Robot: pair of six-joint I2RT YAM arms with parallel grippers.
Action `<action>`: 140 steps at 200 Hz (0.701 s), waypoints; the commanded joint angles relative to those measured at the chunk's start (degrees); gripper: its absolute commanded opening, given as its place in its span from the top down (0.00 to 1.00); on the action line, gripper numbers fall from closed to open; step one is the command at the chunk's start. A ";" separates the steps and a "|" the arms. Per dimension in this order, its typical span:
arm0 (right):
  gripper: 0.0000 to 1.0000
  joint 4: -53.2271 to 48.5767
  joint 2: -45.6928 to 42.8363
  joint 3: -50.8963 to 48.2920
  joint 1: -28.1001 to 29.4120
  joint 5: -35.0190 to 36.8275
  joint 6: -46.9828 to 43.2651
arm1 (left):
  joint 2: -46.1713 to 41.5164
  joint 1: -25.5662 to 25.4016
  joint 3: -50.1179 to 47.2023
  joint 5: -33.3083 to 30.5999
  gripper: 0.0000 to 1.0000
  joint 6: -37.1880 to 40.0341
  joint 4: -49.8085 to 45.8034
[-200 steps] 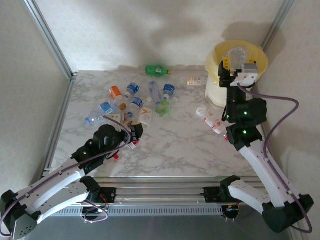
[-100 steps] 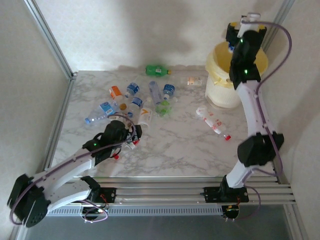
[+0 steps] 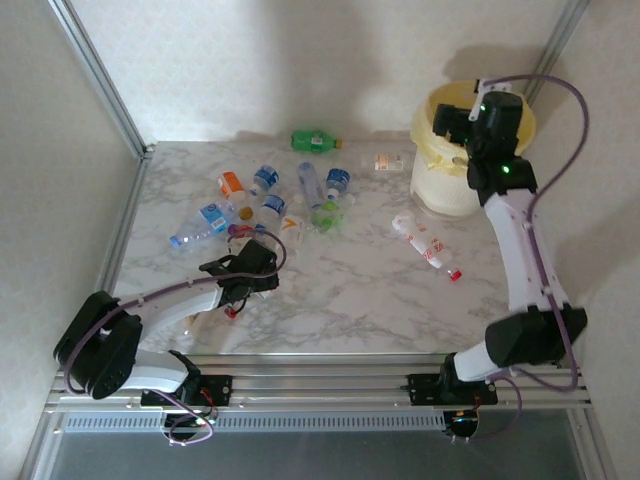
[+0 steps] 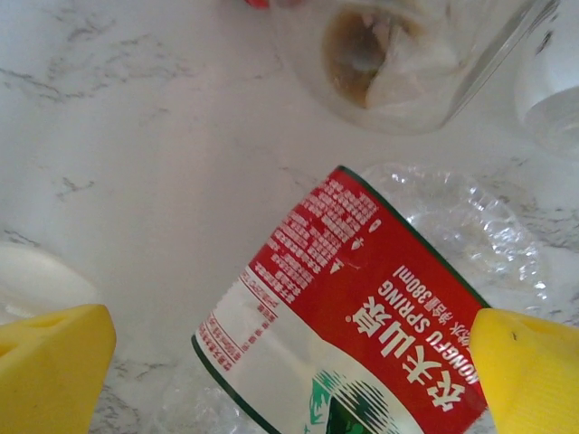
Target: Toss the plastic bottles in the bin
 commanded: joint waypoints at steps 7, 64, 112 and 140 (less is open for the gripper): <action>0.01 -4.71 -8.74 -6.88 2.10 -13.00 7.59 | 3.44 0.58 1.20 0.68 0.00 0.49 0.14; 0.01 -9.60 -18.77 -18.37 10.06 -15.40 9.72 | 4.49 0.80 -1.22 5.01 0.02 1.58 2.47; 0.01 -10.63 -20.57 -22.34 10.87 -15.30 11.92 | -0.43 0.39 -4.30 8.67 0.28 2.20 5.85; 0.01 -10.41 -20.94 -24.10 11.24 -15.62 12.48 | -4.04 -0.06 -4.12 9.98 0.39 2.88 6.88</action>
